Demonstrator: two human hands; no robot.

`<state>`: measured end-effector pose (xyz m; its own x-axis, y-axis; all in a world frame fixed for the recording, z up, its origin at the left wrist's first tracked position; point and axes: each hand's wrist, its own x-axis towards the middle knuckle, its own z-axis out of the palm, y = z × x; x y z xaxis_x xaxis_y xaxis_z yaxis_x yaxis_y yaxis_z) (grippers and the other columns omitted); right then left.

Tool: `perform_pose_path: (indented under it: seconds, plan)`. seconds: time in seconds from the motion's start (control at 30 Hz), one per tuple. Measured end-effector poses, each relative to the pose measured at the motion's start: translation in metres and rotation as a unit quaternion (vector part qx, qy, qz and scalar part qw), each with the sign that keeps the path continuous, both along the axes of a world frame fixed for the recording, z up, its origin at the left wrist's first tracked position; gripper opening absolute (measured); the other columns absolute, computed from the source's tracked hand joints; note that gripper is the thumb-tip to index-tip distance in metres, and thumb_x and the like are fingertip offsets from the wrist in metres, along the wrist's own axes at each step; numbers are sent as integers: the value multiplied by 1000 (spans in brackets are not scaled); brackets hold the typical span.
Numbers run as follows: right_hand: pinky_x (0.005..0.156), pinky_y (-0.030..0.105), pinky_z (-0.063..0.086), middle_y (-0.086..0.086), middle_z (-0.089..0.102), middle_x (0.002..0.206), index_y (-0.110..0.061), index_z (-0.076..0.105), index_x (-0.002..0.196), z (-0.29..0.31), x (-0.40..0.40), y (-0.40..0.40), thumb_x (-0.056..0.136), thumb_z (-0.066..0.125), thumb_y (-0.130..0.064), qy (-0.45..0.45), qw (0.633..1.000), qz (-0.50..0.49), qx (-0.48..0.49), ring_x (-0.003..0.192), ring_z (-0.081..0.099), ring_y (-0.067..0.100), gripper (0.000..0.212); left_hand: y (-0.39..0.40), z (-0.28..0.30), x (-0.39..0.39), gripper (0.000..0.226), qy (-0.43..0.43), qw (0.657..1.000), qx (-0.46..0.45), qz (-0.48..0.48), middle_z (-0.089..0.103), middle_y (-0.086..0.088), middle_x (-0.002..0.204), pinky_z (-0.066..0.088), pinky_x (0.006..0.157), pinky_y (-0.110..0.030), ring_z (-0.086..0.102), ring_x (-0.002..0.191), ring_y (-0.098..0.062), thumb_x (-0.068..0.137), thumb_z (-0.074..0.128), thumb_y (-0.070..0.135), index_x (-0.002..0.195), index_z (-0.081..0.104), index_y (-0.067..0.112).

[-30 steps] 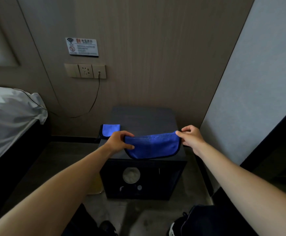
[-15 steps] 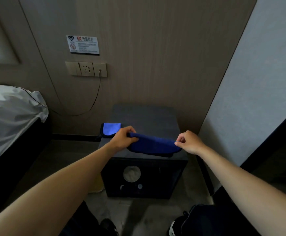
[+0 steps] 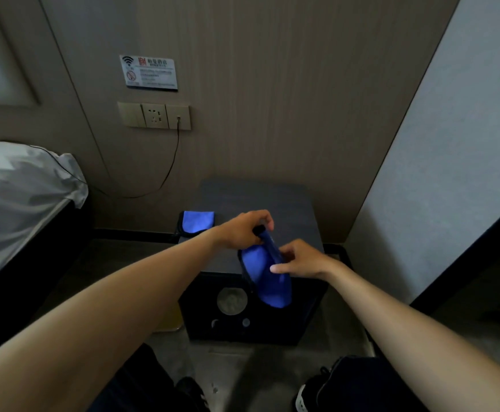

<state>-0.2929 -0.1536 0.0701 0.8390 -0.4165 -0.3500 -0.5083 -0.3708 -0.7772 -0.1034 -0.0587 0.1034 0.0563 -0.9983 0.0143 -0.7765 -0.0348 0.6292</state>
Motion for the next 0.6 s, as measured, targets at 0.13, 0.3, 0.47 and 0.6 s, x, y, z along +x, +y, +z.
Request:
perform_pose_path:
  seconds: [0.13, 0.3, 0.47, 0.6]
  plan:
    - [76, 31, 47, 14, 73, 100, -5, 73, 104, 1, 7, 4, 92, 67, -26, -9, 994, -79, 76, 89, 65, 19, 25, 0, -12, 9, 38, 11, 993, -36, 113, 61, 6, 82, 42, 69, -23, 55, 72, -10, 72, 80, 12, 104, 60, 16]
    - [55, 23, 48, 5, 67, 81, -10, 65, 96, 9, 8, 5, 98, 57, -19, -114, 955, -171, 216, 67, 63, 12, 12, 9, -32, -7, 51, 225, 927, 14, 301, 63, 2, 106, 50, 85, -27, 62, 97, -14, 78, 82, 33, 115, 59, 5]
    - [53, 24, 51, 1, 72, 73, -15, 68, 88, 15, 12, 2, 92, 68, -26, -192, 913, -278, 228, 62, 67, 11, 11, 18, -54, -11, 90, 577, 729, 260, 261, 63, -15, 113, 45, 97, -35, 57, 107, -30, 76, 47, 82, 116, 61, 4]
    - [86, 40, 55, 13, 74, 95, -10, 72, 92, 13, 14, -3, 88, 74, -27, -218, 888, -334, 227, 89, 70, 25, 18, 12, -40, -29, 73, 607, 743, 181, 216, 72, -3, 90, 52, 67, -26, 68, 76, -16, 90, 33, 75, 111, 67, 14]
